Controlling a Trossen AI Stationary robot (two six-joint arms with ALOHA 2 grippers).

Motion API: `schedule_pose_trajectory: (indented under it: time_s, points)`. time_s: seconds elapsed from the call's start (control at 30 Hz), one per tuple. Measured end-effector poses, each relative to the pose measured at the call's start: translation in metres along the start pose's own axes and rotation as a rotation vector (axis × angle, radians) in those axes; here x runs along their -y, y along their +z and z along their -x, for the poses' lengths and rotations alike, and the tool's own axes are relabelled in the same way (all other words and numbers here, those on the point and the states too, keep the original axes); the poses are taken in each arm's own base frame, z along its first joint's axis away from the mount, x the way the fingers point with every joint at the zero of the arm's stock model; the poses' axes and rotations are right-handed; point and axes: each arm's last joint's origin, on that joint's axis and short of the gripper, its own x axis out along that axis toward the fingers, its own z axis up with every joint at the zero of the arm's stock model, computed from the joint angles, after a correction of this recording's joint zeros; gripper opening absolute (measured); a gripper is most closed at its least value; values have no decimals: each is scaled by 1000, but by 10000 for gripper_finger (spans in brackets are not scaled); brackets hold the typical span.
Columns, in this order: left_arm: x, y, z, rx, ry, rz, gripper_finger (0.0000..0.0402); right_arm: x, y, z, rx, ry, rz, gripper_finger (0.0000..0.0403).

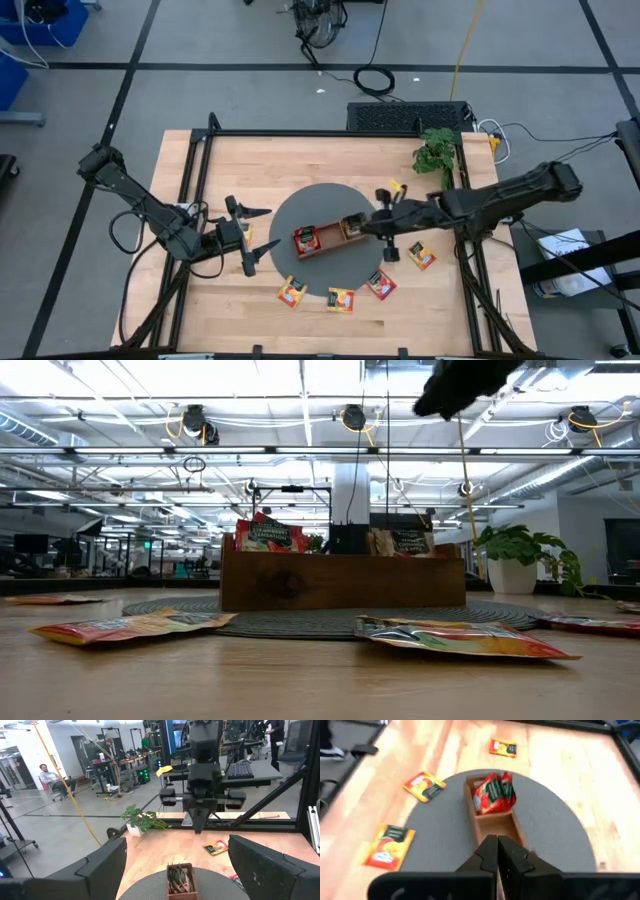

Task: Pick & Place Tea
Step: Adjust the wooden organizer, then put the red tea bag into the left section of the wooden organizer

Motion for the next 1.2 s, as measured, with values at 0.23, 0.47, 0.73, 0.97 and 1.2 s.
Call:
schedule_pose_trajectory:
  time_s: [0.23,0.47,0.73,0.97,1.2]
  points:
    - [0,-1,0,-8,-1,-12,340,18,-66,-14,-158,-170,-62,0]
    - [0,-1,0,-8,-1,-11,340,38,-110,-40,-218,-237,-148,0]
    - [0,-1,0,-7,-1,-11,340,35,-116,-57,-234,-94,-211,0]
    - [0,-1,0,-8,-1,-12,340,25,-111,-62,-182,27,-243,0]
    - [0,-1,0,-8,-1,-18,340,20,-106,-54,-155,42,-262,0]
